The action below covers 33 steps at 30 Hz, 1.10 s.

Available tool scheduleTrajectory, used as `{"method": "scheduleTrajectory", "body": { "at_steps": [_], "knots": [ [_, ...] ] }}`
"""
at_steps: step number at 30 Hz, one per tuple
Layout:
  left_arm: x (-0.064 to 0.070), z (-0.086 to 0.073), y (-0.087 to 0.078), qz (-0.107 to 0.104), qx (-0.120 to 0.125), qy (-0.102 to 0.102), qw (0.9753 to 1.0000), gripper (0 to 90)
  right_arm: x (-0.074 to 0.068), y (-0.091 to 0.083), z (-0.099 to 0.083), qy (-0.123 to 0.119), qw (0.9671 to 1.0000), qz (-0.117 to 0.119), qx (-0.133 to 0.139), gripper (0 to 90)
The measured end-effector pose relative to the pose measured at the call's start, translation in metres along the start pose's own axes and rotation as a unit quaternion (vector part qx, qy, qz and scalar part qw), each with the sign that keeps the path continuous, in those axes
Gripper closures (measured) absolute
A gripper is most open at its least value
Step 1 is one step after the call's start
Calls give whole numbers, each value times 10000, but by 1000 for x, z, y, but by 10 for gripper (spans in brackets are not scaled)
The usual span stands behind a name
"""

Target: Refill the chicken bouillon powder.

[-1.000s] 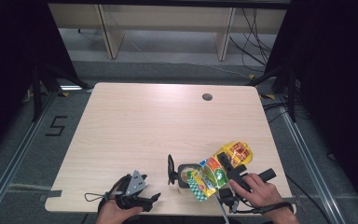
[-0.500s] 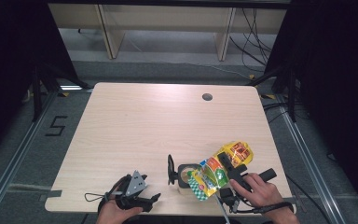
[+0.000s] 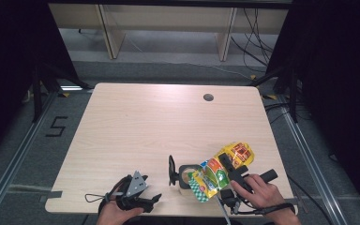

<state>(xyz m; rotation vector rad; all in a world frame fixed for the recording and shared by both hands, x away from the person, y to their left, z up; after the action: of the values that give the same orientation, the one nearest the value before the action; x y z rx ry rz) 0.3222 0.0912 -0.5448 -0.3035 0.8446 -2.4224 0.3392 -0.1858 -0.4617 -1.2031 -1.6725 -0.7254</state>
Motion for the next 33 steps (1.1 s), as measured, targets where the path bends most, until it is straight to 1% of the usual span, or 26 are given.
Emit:
{"method": "scheduleTrajectory", "body": {
  "at_steps": [1,2,3,4,5,6,7,8,9,10,11,13,14,15,16,17,19,21,23,24,25,26,28,29,30,33],
  "knots": [
    [0,1,1,15,52,-29,10000,205,-1,0,0,-63,9999,110,32,437],
    [-1,1,0,-9,34,77,10000,205,0,0,0,-21,10000,-1,24,437],
    [-2,1,0,-15,13,113,9999,205,0,0,0,4,10000,10,-3,438],
    [0,1,1,-24,85,17,10000,205,0,0,0,7,10000,13,-2,437],
    [-1,0,0,-18,-31,98,9999,205,-1,0,0,-69,9999,114,29,437],
    [-1,1,0,-9,-17,105,9999,205,-1,0,0,-73,9999,112,27,437],
    [1,1,1,-3,87,-30,10000,205,0,-1,0,-12,10000,-17,0,437],
    [-1,1,0,-7,37,31,10000,205,0,-1,0,-12,10000,-20,-2,437],
    [0,1,2,-22,102,-59,9999,205,0,-1,0,-11,10000,-14,-3,437],
    [1,1,1,-29,47,-55,10000,205,0,-1,0,-7,10000,-17,-6,437],
    [0,0,0,-6,-4,8,10000,205,0,-1,0,-25,10000,-17,3,437],
    [1,2,1,-14,113,-21,9999,205,0,-1,0,-15,10000,-16,1,437],
    [-2,1,0,-1,42,98,9999,205,0,-1,-1,-17,10000,-14,3,438],
    [-1,1,1,0,82,75,9999,205,0,-1,-1,-18,10000,-11,1,437],
    [-1,0,0,-18,-24,81,10000,205,0,-1,-1,-14,10000,-25,-2,437],
    [-1,1,0,-6,-16,113,9999,205,0,-1,-1,-18,10000,-14,-4,437],
    [0,2,2,-37,100,36,9999,205,1,-1,-1,-21,10000,-31,7,437],
    [0,2,2,-20,104,19,9999,205,0,-1,-1,-21,10000,-15,-2,438],
    [-1,1,0,-19,14,84,10000,205,0,-1,-1,-25,10000,-24,5,438],
    [-1,1,1,-14,82,81,9999,205,0,-1,-1,-25,10000,-25,9,438],
    [0,2,1,-38,89,35,9999,205,0,-1,-1,-25,10000,-27,9,437],
    [1,1,2,-27,98,-105,9999,205,0,-1,-1,-22,10000,-22,6,437],
    [1,0,1,-8,56,-53,10000,205,0,-1,-1,-23,10000,-26,6,437],
    [0,1,1,-27,75,56,10000,205,1,-1,-1,-24,10000,-25,13,437],
    [2,1,2,-33,113,-116,9999,205,1,-1,-1,-34,10000,-29,15,438],
    [1,1,2,-23,87,-76,9999,205,0,-1,-1,-23,10000,-22,8,437]
  ]
}}
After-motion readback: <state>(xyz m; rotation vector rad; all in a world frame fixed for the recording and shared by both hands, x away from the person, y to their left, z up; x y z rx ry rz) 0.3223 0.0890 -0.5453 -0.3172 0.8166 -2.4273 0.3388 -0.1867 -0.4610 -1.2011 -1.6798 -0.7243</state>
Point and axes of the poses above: each handheld gripper's, and its own axes: y roughly forward along the jaws, z roughly out of its top, x roughly to its right, the point moved 6 cm from there along y, roughly forward along the jaws, and after that the axes turned 7 degrees about -z, right-handed, at the moved point
